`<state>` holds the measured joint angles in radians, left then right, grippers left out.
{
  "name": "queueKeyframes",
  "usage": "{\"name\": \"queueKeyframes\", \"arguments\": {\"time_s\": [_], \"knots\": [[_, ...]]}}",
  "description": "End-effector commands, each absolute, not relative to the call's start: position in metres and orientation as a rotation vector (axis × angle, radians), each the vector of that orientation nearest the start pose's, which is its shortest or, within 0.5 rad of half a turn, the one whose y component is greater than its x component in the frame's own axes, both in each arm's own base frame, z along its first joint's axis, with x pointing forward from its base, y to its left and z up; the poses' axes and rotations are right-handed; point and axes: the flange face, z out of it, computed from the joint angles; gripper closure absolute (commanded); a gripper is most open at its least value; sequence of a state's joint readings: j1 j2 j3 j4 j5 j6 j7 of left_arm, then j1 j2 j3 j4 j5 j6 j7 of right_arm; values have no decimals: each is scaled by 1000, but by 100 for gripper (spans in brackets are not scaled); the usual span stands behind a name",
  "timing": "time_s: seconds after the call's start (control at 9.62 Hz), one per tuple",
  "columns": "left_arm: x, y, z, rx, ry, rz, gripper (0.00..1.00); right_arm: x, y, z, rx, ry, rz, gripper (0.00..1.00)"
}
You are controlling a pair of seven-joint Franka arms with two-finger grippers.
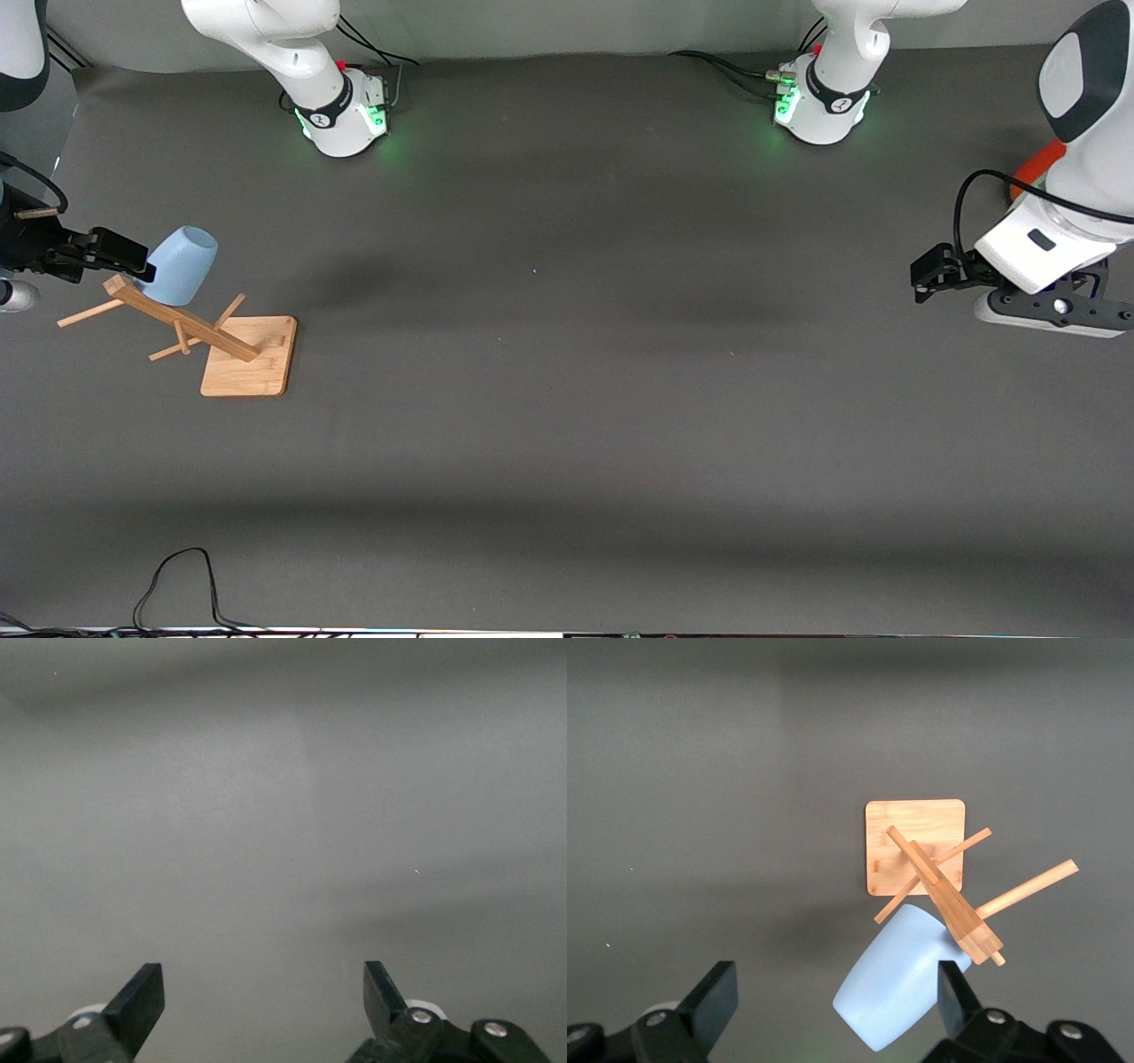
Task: Rotate and upright cup with both arms
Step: 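Move the right gripper toward the blue cup on the wooden stand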
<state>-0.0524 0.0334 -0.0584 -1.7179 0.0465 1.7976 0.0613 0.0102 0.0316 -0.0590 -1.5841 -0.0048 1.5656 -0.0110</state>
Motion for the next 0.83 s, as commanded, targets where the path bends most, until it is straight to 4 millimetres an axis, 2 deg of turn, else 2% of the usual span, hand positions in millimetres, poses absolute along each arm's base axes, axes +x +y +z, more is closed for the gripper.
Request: {"name": "queueKeyframes", "arguments": {"time_s": [0.0, 0.42, 0.52, 0.73], "knots": [[577, -60, 563, -3079, 321, -65, 0, 555, -26, 603, -3118, 32, 75, 0], [579, -55, 563, -3084, 304, -48, 0, 553, -25, 601, -3112, 36, 89, 0], [579, -56, 562, -3082, 306, -46, 0, 544, -30, 599, -3110, 46, 101, 0], [579, -57, 562, -3082, 311, -46, 0, 520, -60, 597, -3096, 125, 97, 0]]}}
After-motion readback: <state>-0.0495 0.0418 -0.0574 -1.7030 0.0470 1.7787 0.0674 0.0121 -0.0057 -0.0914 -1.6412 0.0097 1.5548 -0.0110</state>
